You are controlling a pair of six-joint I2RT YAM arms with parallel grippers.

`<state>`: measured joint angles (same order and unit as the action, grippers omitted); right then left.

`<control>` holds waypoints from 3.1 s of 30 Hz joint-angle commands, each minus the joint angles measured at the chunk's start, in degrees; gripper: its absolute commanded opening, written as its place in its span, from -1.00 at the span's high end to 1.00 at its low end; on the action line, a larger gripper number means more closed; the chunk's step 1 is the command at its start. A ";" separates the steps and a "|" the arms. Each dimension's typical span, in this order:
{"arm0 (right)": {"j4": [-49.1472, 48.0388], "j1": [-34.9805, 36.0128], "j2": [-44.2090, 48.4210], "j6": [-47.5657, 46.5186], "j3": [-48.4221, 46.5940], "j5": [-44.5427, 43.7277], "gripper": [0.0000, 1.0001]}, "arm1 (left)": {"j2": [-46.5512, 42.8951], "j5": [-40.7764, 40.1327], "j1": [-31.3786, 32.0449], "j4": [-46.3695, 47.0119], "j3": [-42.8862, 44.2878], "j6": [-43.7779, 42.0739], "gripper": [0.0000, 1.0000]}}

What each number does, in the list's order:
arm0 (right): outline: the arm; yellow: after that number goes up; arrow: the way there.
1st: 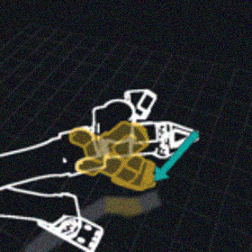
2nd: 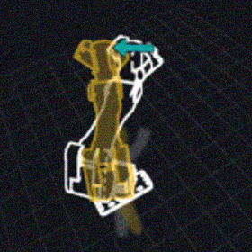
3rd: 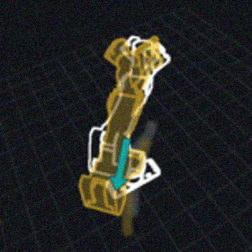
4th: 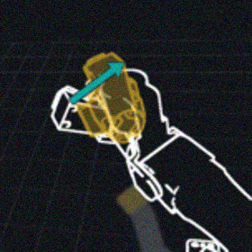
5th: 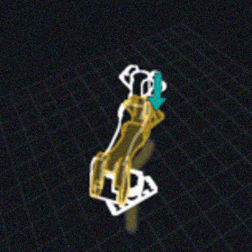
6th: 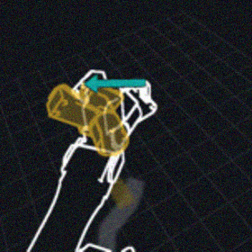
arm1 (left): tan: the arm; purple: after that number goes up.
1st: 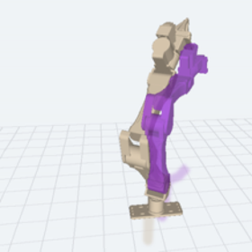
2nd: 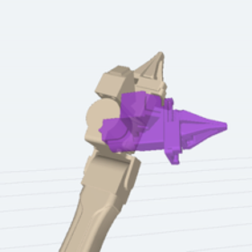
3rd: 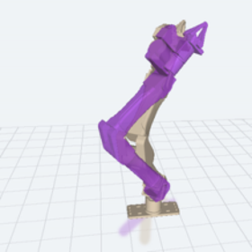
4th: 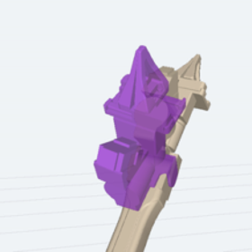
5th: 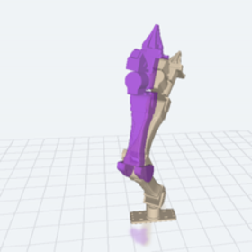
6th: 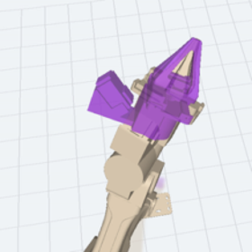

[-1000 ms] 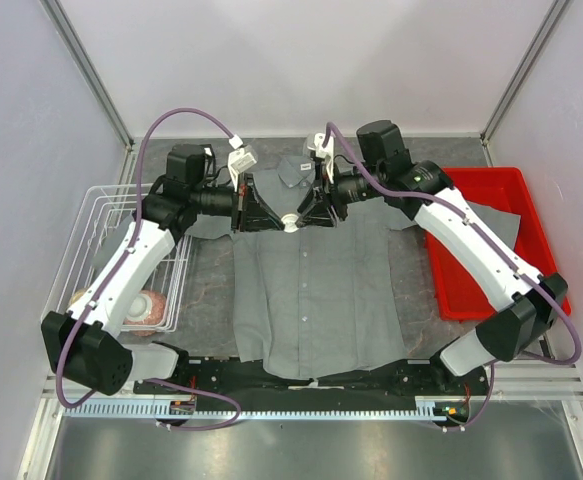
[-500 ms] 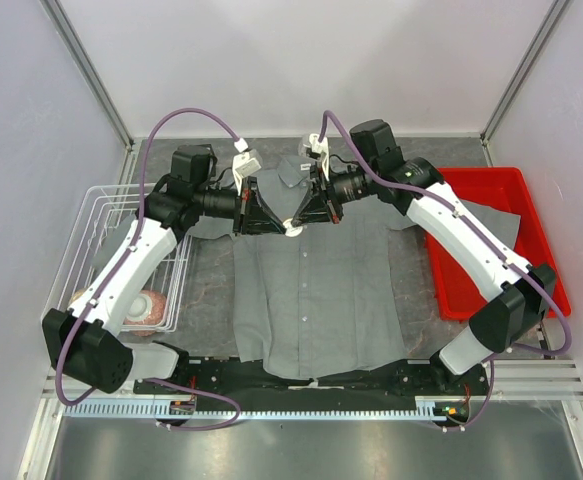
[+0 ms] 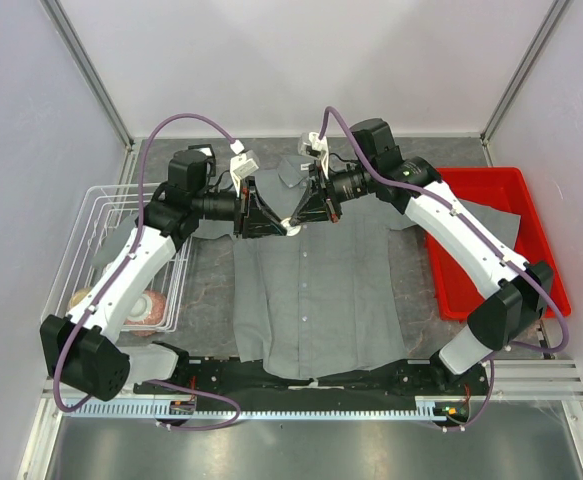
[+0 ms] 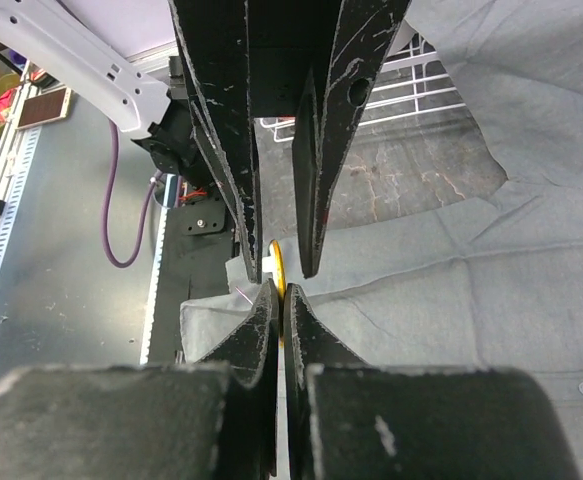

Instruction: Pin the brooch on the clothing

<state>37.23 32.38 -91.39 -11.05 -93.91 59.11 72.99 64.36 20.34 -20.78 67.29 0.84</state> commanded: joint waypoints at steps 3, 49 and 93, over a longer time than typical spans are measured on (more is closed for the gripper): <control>-3.04 -0.21 0.60 1.20 0.22 3.55 1.00 | -1.89 -0.55 -0.03 6.00 -0.93 4.78 0.47; -9.02 -0.74 -25.40 10.01 -4.26 -37.15 -0.09 | 23.75 -51.27 -2.23 1.35 4.16 16.21 0.97; -8.85 2.94 -26.01 27.03 -7.24 -49.95 0.08 | 17.89 -52.93 -6.71 -2.34 -6.03 26.23 0.97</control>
<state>32.27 31.20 -114.50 6.20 -92.53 18.00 92.40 14.96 15.00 -24.32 58.59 24.29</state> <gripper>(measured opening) 0.474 0.036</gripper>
